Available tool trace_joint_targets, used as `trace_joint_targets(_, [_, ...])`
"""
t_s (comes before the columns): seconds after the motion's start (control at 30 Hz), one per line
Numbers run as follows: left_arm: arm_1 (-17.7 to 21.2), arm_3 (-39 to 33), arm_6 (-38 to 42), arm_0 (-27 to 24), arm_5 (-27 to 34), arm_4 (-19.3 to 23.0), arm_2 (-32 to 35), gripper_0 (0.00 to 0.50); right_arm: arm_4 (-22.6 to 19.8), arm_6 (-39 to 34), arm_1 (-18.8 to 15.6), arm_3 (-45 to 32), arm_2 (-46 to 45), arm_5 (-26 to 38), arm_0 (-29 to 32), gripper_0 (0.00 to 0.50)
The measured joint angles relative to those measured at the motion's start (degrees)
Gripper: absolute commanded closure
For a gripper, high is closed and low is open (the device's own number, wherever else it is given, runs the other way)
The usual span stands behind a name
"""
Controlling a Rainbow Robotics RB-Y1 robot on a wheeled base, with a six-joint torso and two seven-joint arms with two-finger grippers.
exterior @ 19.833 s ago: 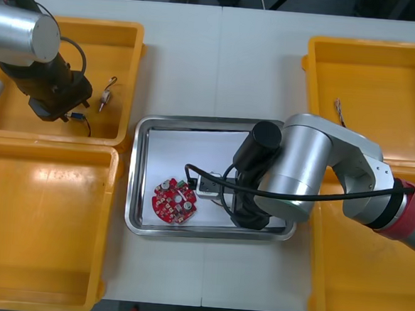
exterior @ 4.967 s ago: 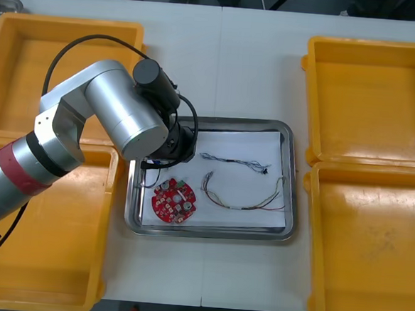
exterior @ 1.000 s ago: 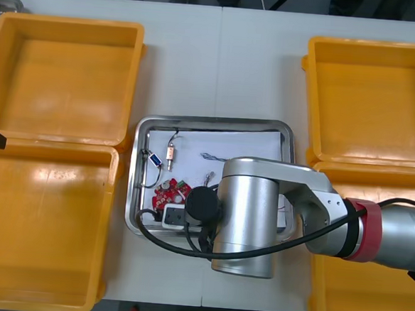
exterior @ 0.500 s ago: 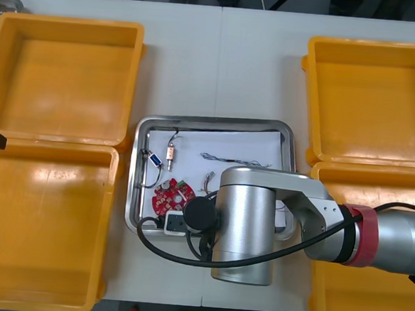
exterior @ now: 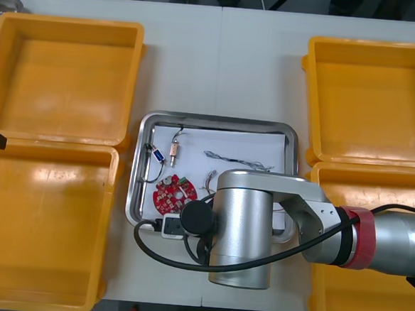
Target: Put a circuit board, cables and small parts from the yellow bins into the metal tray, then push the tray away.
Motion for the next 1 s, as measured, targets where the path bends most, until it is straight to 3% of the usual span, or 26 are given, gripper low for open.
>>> trace_joint_targets(0.53, [0.0, 0.0, 0.0, 0.1, 0.0, 0.0, 0.0, 0.0, 5.0, 0.0, 0.1, 0.0, 0.0, -0.5, -0.1, 0.5])
trace_joint_targets(1.0, [0.0, 0.0, 0.0, 0.1, 0.0, 0.0, 0.0, 0.0, 4.9, 0.0, 0.1, 3.9, 0.3, -0.8, -5.0, 0.5])
